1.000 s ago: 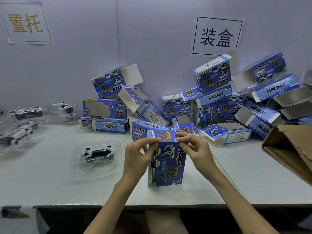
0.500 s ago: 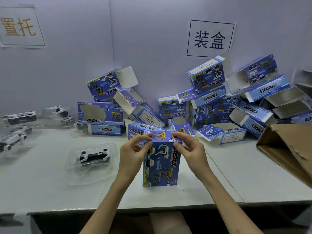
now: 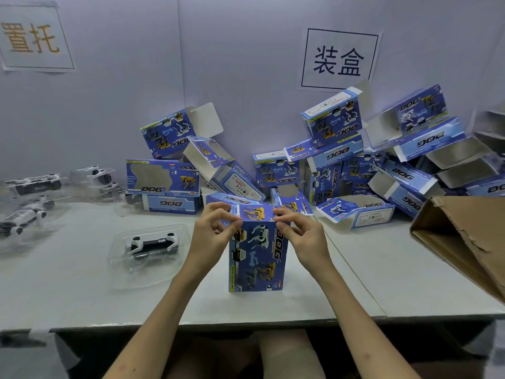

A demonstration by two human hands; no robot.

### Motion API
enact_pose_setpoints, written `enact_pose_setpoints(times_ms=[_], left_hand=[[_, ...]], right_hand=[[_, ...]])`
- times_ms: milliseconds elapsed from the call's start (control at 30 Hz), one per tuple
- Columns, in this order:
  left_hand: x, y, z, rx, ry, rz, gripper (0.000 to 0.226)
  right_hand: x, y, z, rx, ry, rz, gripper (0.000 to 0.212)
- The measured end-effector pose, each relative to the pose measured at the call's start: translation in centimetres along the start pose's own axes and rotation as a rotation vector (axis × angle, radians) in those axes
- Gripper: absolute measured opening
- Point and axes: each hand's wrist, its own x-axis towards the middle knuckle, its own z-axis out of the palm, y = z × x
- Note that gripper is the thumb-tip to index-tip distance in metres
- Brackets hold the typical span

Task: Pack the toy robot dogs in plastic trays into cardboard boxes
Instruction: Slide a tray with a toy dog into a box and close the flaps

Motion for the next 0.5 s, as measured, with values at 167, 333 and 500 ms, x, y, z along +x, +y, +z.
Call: enact_pose_setpoints(times_ms=[167, 333, 500], left_hand=[[0.3, 0.0, -0.2, 0.01, -0.058, -0.078, 0.008], [0.3, 0.3, -0.5, -0.056, -0.136, -0.151, 0.008], [0.4, 0.3, -0.8, -0.063, -0.185, -0.169, 0.01]], right_hand=[[0.1, -0.3, -0.1, -0.042, -0.025, 0.025, 0.015], [-0.2, -0.2, 0.5, -0.016, -0.019, 0.035, 0.016], [-0.2, -0.1, 1.4, 0.02, 0.021, 0.047, 0.015]])
